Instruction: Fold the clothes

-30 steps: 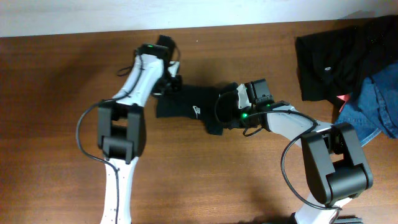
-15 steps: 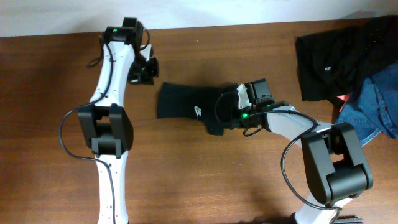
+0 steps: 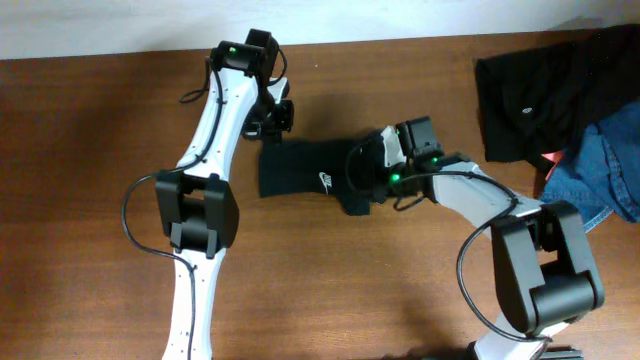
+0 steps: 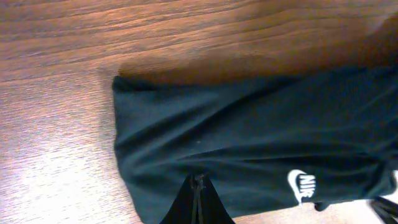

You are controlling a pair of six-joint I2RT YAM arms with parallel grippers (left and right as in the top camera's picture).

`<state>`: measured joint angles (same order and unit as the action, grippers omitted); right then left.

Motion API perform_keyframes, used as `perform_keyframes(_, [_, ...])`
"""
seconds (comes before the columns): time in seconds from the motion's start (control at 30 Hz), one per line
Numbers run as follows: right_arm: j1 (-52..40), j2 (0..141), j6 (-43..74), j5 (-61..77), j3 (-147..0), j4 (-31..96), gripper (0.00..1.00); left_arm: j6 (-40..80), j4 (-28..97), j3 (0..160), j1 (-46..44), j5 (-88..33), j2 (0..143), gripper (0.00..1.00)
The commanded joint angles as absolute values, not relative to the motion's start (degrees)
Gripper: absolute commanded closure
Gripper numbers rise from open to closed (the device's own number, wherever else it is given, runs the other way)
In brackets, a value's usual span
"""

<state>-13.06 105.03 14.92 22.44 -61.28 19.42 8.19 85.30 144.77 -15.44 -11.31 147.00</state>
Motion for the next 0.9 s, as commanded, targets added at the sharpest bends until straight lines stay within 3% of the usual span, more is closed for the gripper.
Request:
perform_keyframes(0.0, [-12.8, 103.0, 13.3, 20.9, -63.7, 18.3, 0.32, 8.1, 85.3, 144.2, -15.1, -10.2, 149.3, 0.99])
perform_keyframes(0.6, [-13.1, 109.9, 12.2, 16.5, -63.7, 11.4, 0.31, 8.1, 82.3, 144.2, -17.3, -10.1, 155.7, 0.99])
perform_keyframes(0.87, [-11.7, 111.9, 12.3, 3.8, -63.7, 13.6, 0.32, 8.1, 81.8, 144.2, -17.1, -9.6, 155.8, 0.98])
